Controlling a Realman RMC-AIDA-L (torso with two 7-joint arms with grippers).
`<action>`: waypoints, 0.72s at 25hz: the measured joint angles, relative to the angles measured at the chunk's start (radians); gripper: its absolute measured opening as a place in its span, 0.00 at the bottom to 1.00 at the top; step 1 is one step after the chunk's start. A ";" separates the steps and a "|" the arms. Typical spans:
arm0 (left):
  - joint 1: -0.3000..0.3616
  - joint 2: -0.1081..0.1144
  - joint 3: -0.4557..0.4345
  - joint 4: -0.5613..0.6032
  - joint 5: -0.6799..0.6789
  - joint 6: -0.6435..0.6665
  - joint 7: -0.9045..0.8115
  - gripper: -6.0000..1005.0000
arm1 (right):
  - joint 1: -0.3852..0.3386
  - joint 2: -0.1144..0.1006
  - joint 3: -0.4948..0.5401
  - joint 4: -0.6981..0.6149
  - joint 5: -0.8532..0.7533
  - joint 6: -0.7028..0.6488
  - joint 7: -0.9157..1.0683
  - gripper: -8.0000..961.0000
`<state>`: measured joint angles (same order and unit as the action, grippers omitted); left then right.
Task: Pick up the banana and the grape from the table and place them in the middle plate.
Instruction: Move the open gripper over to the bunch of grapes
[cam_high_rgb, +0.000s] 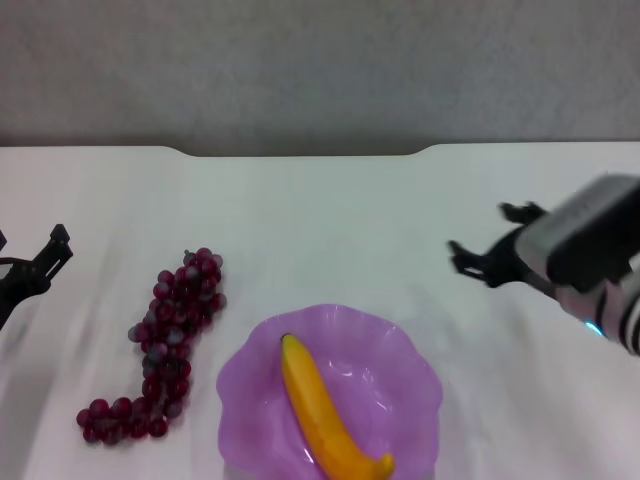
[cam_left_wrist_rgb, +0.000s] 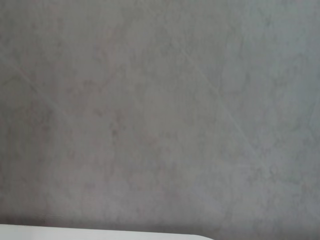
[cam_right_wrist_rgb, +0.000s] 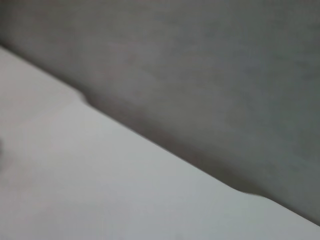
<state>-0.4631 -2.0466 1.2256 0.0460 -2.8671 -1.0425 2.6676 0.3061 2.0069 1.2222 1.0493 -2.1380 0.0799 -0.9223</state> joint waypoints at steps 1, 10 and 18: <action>0.000 0.000 0.000 0.000 0.000 0.001 0.000 0.89 | -0.003 0.001 -0.029 -0.032 0.001 -0.081 0.005 0.91; -0.018 -0.005 0.000 -0.003 0.002 0.003 -0.002 0.89 | 0.101 0.005 -0.490 -0.538 -0.003 -0.898 0.426 0.91; -0.046 -0.007 0.090 -0.006 0.003 0.006 -0.072 0.89 | 0.167 0.012 -0.610 -0.762 -0.001 -1.057 0.745 0.91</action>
<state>-0.5093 -2.0536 1.3153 0.0397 -2.8638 -1.0362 2.5961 0.4729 2.0186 0.6124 0.2872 -2.1392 -0.9773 -0.1769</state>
